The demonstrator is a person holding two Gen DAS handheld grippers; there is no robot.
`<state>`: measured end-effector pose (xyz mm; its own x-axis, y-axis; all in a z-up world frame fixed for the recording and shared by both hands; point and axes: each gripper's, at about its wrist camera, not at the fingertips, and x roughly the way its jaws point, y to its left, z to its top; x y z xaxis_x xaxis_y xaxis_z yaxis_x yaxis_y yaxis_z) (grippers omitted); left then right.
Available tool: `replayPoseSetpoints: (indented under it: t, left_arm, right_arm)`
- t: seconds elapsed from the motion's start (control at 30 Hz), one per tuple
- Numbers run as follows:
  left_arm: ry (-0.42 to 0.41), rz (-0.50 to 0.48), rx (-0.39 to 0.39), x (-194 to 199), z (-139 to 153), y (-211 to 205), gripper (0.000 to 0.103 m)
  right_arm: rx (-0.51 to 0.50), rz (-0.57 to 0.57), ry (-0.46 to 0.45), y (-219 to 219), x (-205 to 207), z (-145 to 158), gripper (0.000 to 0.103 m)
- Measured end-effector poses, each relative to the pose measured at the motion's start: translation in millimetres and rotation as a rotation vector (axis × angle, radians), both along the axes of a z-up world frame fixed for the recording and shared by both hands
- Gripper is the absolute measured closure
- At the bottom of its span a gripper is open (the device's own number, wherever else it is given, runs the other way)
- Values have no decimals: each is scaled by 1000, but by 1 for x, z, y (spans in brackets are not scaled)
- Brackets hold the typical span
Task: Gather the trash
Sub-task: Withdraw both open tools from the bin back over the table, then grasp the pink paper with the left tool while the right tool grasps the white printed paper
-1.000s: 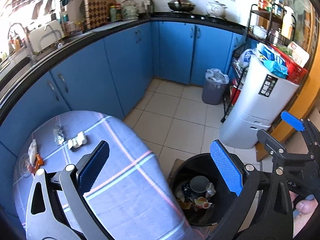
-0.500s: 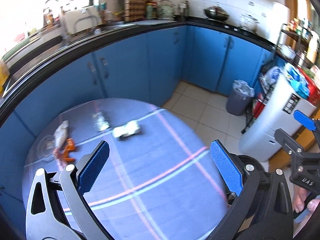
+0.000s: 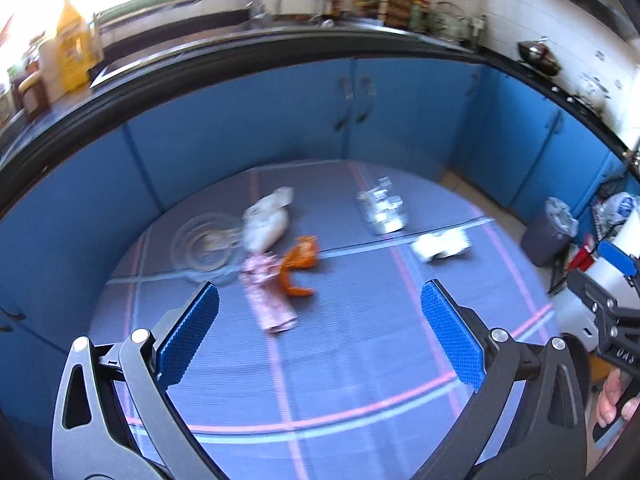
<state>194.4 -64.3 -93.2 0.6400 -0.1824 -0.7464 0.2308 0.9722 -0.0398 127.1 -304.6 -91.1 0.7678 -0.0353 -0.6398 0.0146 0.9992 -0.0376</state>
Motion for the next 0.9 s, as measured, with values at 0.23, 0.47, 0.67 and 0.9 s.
replayPoseSetpoints:
  t: [0.23,0.47,0.67,0.9]
  left_arm:
    - [83,48,32,23,-47,31,3]
    - [128,66,30,43,-73,40,4]
    - [139,97,34,54,-81,46,7]
    - [181,130,39,63,-95,55,17]
  right_arm:
    - [-34,76,48,41,51,-31,15]
    - [-37,101,102,59,93,-55,15]
    - [-34,104,120,65,117,-65,15]
    - [-15,91,153,61,136,-80,15]
